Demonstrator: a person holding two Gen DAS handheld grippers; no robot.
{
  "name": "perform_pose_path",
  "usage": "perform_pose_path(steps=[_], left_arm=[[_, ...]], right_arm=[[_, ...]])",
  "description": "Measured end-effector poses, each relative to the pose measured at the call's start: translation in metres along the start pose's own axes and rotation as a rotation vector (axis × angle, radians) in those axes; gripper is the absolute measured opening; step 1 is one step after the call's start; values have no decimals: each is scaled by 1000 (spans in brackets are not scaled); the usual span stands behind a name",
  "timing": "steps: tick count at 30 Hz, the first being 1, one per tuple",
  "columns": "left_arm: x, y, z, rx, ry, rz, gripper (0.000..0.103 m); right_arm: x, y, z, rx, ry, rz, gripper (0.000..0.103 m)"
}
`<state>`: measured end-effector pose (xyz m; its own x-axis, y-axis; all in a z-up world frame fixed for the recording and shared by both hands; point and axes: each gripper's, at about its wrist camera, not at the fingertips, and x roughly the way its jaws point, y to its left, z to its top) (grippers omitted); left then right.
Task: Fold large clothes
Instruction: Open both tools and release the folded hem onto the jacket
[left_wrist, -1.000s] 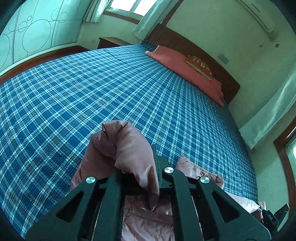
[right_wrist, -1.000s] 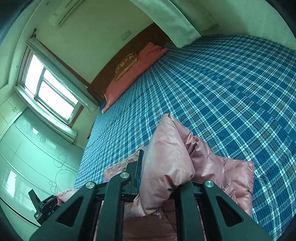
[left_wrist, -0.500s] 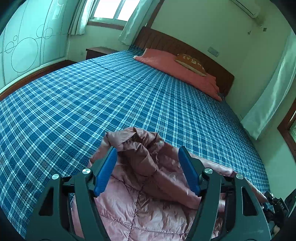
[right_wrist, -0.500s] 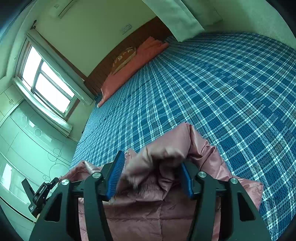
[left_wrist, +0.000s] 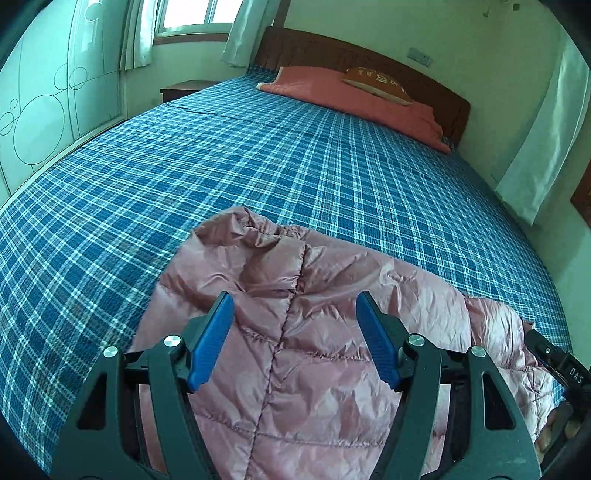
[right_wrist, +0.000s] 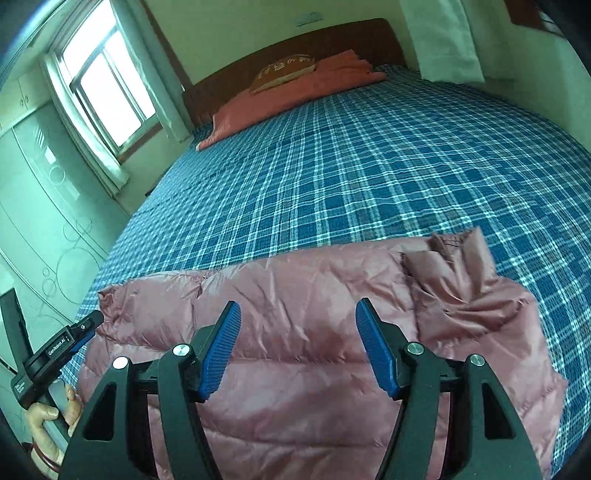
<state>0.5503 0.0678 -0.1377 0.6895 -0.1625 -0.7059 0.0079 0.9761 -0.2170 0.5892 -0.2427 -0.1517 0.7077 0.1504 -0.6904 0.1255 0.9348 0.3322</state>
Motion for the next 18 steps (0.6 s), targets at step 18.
perform_pose_path(steps=[18], left_arm=[[61, -10, -3, 52, 125, 94, 70]], right_arm=[[48, -9, -4, -59, 63, -109, 65]])
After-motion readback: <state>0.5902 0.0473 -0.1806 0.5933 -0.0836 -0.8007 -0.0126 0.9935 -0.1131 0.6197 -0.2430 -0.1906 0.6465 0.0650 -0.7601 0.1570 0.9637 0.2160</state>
